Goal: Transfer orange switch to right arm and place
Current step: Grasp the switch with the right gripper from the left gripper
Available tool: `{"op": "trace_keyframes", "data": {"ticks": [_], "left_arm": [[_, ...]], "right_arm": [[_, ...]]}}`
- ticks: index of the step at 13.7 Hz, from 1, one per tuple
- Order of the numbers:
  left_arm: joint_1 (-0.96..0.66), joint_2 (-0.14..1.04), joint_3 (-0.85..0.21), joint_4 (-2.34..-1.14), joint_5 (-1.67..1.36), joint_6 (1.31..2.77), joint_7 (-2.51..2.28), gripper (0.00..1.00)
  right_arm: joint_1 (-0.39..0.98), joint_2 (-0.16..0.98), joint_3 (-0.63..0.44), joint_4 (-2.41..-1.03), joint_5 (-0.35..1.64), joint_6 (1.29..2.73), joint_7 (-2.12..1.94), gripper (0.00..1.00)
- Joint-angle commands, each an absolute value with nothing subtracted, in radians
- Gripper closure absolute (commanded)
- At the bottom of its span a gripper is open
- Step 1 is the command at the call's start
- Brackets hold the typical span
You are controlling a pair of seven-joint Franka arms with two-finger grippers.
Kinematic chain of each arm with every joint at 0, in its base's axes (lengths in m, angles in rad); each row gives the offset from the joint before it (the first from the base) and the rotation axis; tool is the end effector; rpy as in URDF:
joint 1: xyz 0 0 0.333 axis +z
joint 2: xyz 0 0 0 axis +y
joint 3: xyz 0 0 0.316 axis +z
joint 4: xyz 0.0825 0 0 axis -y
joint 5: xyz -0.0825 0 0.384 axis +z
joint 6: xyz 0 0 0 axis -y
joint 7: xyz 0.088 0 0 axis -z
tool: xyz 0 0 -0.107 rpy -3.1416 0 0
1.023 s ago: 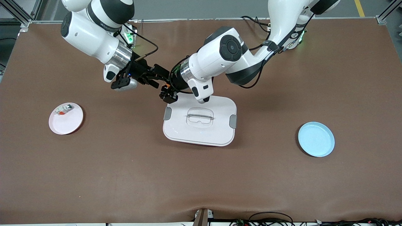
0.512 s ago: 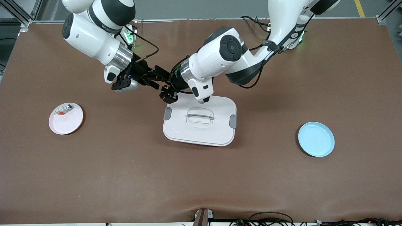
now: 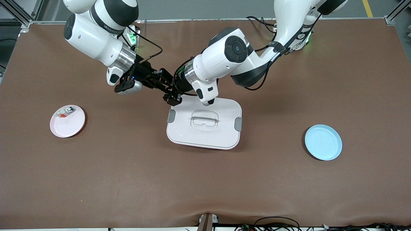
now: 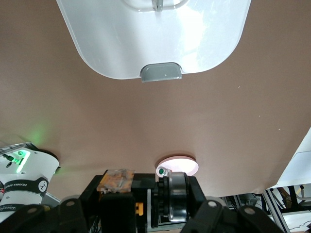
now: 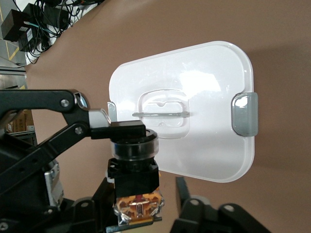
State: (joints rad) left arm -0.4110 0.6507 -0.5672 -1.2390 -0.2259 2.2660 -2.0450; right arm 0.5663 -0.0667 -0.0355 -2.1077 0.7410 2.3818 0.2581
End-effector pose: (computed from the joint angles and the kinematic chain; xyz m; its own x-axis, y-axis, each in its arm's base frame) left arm 0.5180 -0.5567 0.4804 0.1969 0.7535 -0.6273 0.9784 -0.1916 0.0770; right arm 0.4804 0.2894 0.4842 0.9816 -0.1908 0.0041 -0.1463 -0.7666 -0.6253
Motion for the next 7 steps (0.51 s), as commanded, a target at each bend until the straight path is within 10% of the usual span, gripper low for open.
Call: {"op": "trace_keyframes", "data": {"ticks": [1, 4, 7], "left_arm": [[-0.422, 0.66, -0.555, -1.213, -0.238, 2.27, -2.056, 1.0], [-0.419, 0.66, -0.557, -1.213, -0.238, 2.27, -2.056, 1.0], [-0.419, 0.66, -0.557, -1.213, -0.238, 2.27, -2.059, 1.0]], "right_arm": [[0.58, -0.072, -0.045, -2.121, 0.761, 2.39, 0.239, 0.76], [0.58, -0.072, -0.045, -2.121, 0.761, 2.391, 0.248, 1.0], [0.581, -0.072, -0.045, -2.12, 0.761, 2.39, 0.268, 1.0]]}}
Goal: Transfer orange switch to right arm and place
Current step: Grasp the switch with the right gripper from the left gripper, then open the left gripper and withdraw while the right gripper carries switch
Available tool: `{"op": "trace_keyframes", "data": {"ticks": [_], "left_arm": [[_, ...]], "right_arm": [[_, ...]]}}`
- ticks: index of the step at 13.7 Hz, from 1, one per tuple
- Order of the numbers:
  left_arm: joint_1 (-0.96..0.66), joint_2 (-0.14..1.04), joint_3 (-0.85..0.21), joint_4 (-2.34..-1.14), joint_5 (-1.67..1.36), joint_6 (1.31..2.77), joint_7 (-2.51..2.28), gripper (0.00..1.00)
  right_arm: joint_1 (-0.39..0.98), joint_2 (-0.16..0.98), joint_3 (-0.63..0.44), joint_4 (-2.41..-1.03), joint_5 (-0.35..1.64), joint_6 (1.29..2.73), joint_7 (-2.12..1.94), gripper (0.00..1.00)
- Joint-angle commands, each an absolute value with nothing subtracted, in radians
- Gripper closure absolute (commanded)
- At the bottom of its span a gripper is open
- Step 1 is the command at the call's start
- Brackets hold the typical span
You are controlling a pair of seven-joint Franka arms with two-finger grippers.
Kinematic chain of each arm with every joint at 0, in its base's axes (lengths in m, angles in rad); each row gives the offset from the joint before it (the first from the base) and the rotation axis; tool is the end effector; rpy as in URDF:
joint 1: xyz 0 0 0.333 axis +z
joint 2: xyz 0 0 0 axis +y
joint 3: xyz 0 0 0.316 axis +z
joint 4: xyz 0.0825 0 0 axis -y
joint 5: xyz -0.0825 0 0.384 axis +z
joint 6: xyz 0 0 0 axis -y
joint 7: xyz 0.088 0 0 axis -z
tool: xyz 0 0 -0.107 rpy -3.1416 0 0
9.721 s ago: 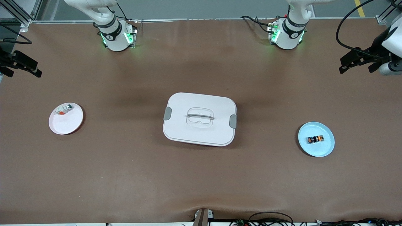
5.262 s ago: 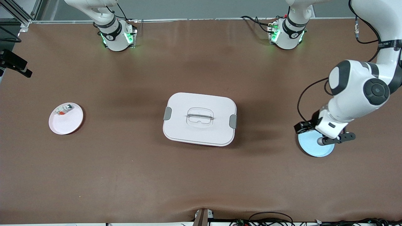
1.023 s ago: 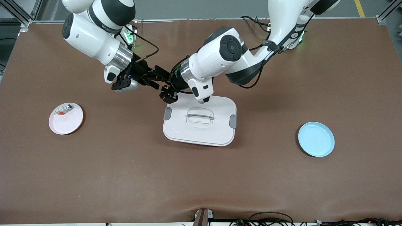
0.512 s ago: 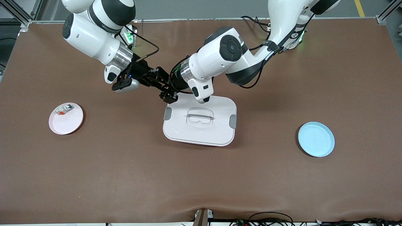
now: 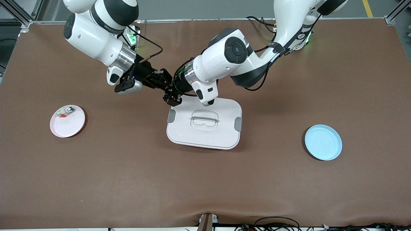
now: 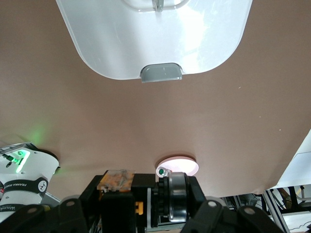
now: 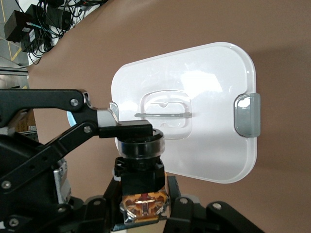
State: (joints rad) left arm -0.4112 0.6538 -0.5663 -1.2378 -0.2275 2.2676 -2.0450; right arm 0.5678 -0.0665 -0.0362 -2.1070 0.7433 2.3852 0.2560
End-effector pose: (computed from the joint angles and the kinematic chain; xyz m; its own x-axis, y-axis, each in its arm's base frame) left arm 0.5190 -0.5566 0.4789 0.1939 0.7532 -0.6285 0.9790 -0.1895 0.0750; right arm 0.4807 0.2897 0.4848 0.9815 -0.1914 0.0070 -0.1448 -0.7651 -0.6274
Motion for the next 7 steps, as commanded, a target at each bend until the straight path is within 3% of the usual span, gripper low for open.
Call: {"op": "trace_keyframes", "data": {"ticks": [1, 2, 3, 4, 7], "left_arm": [[-0.417, 0.66, -0.557, -1.213, -0.238, 2.272, -2.057, 1.0], [-0.417, 0.66, -0.557, -1.213, -0.238, 2.27, -2.054, 0.91], [-0.417, 0.66, -0.555, -1.213, -0.238, 2.272, -2.045, 0.69], [-0.417, 0.658, -0.555, -1.213, -0.232, 2.27, -2.036, 0.03], [-0.397, 0.649, -0.555, -1.213, -0.229, 2.27, -1.985, 0.0]], "right_arm": [[0.581, -0.072, -0.046, -2.12, 0.761, 2.39, 0.268, 1.0], [0.581, -0.072, -0.045, -2.118, 0.761, 2.391, 0.268, 1.0], [0.581, -0.072, -0.044, -2.117, 0.761, 2.391, 0.265, 1.0], [0.581, -0.072, -0.046, -2.117, 0.761, 2.39, 0.259, 1.0], [0.58, -0.068, -0.046, -2.114, 0.759, 2.388, 0.247, 1.0]]}}
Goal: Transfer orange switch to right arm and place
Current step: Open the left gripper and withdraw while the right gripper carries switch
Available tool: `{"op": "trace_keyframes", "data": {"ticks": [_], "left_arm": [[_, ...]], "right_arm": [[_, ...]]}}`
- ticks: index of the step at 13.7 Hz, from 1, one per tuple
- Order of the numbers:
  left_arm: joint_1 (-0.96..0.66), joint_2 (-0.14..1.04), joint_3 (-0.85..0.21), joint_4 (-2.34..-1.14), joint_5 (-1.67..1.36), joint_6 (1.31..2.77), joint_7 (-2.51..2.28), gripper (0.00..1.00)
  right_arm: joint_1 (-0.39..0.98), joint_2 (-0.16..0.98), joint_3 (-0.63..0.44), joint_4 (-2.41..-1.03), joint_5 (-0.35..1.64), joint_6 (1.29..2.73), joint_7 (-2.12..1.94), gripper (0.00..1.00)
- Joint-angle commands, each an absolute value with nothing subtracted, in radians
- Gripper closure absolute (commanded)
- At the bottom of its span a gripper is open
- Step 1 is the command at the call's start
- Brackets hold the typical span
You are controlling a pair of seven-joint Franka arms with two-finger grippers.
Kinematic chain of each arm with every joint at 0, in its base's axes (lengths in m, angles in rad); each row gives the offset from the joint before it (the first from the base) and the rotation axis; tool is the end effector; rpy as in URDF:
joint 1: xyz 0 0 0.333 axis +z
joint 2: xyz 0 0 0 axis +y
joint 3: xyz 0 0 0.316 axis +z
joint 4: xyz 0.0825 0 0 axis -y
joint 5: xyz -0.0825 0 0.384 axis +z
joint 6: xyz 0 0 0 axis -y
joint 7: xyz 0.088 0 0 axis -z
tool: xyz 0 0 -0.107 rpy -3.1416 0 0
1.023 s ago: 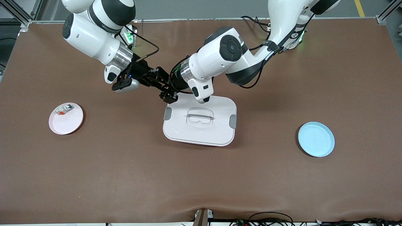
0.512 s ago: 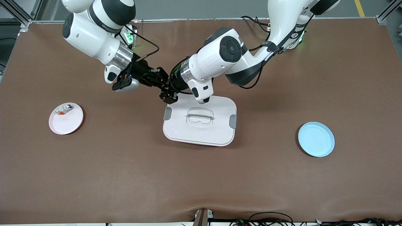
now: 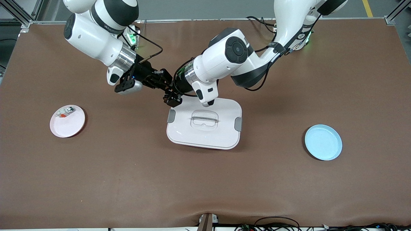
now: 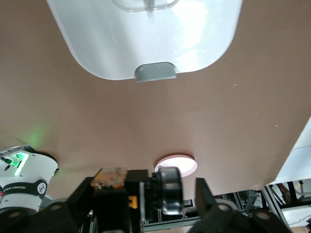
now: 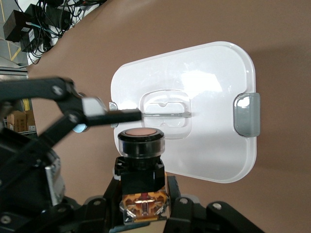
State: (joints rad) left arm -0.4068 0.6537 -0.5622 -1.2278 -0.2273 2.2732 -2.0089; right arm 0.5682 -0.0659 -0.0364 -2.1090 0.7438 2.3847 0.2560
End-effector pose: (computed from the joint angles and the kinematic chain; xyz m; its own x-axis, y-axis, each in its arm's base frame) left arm 0.5253 -0.5524 0.4837 0.2255 0.7438 -0.6292 0.9732 -0.2023 0.1096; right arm 0.4803 0.2897 0.4834 0.9816 -0.1911 0.0044 -0.1463 -0.7658 -0.6262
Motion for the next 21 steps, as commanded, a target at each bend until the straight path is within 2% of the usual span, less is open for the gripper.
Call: {"op": "trace_keyframes", "data": {"ticks": [1, 3, 7, 11, 16, 21], "left_arm": [[-0.381, 0.646, -0.557, -1.213, -0.229, 2.269, -1.973, 0.0], [-0.336, 0.603, -0.554, -1.218, -0.226, 2.252, -1.919, 0.0], [-0.201, 0.545, -0.555, -1.218, -0.224, 2.128, -1.704, 0.0], [-0.077, 0.506, -0.554, -1.221, -0.114, 2.002, -1.406, 0.0], [0.05, 0.495, -0.554, -1.227, 0.085, 1.806, -1.01, 0.0], [0.179, 0.462, -0.555, -1.235, 0.253, 1.634, -0.746, 0.0]], "right_arm": [[0.58, -0.064, -0.046, -2.112, 0.756, 2.388, 0.239, 1.0], [0.571, -0.058, -0.048, -2.112, 0.752, 2.381, 0.128, 1.0], [0.529, -0.041, -0.051, -2.114, 0.738, 2.369, -0.09, 1.0], [0.468, -0.035, -0.052, -2.114, 0.597, 2.316, -0.257, 1.0], [0.332, -0.037, -0.052, -2.114, 0.357, 2.174, -0.478, 1.0], [0.154, -0.035, -0.054, -2.118, 0.235, 2.125, -0.886, 1.0]]}}
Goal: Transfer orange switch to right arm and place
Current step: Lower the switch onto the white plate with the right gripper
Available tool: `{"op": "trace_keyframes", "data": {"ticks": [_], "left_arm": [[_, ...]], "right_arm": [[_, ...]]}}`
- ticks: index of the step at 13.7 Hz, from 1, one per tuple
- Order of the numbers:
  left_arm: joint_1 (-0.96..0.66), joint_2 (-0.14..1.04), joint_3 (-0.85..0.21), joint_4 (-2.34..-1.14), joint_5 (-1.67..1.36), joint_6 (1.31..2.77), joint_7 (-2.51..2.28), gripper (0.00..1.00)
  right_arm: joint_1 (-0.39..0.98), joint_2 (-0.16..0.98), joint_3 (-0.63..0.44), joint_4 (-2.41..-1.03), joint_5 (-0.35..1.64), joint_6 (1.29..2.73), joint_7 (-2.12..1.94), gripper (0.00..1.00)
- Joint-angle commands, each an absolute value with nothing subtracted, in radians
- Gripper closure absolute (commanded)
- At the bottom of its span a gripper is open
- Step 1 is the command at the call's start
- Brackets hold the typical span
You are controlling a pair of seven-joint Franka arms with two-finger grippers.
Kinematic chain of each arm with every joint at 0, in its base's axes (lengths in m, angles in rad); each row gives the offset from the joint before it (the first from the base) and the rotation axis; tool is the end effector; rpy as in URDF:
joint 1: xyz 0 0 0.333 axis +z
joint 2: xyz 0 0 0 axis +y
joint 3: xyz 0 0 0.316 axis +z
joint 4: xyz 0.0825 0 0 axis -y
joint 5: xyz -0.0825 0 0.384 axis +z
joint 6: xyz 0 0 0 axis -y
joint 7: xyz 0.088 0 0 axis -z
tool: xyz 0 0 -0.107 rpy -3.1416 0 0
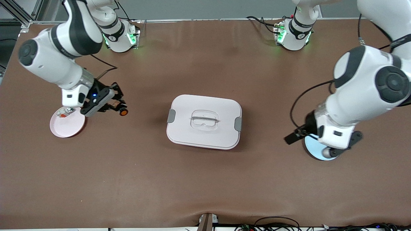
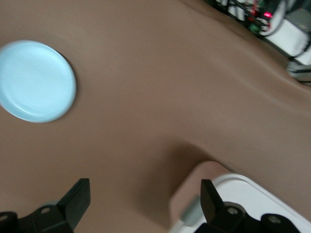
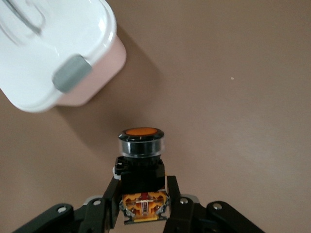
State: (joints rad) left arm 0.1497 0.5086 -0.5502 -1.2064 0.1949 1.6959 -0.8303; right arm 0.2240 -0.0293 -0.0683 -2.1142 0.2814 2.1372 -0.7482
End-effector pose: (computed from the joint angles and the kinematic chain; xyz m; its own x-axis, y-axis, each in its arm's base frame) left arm 0.6754 -0.1674 0.5225 0.8898 0.4562 -0.0140 0.4558 -0.8866 0.0782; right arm 0.5341 0.0958 0.4335 0.7230 0.6641 0.1904 0.6902 -0.7067 -0.1558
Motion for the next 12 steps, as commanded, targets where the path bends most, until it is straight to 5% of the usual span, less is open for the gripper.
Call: {"op": "trace_keyframes", "data": {"ticks": [1, 8, 12], "left_arm": [[0.187, 0.45, -0.552, -1.235, 0.262, 1.611, -0.682, 0.0], [0.291, 0.335, -0.54, -1.246, 0.25, 1.537, -0.408, 0.0], [0.154, 0.188, -0.269, -1.337, 0.111, 1.529, -0.217, 0.0]], "right_arm": [[0.114, -0.034, -0.054, -2.118, 0.195, 2.125, -0.966, 1.0], [-0.009, -0.015, -0.054, -2.12, -0.021, 2.123, -1.224, 1.0], [-0.086, 0.034, -0.054, -2.132, -0.07, 2.19, -1.398, 1.0]]}}
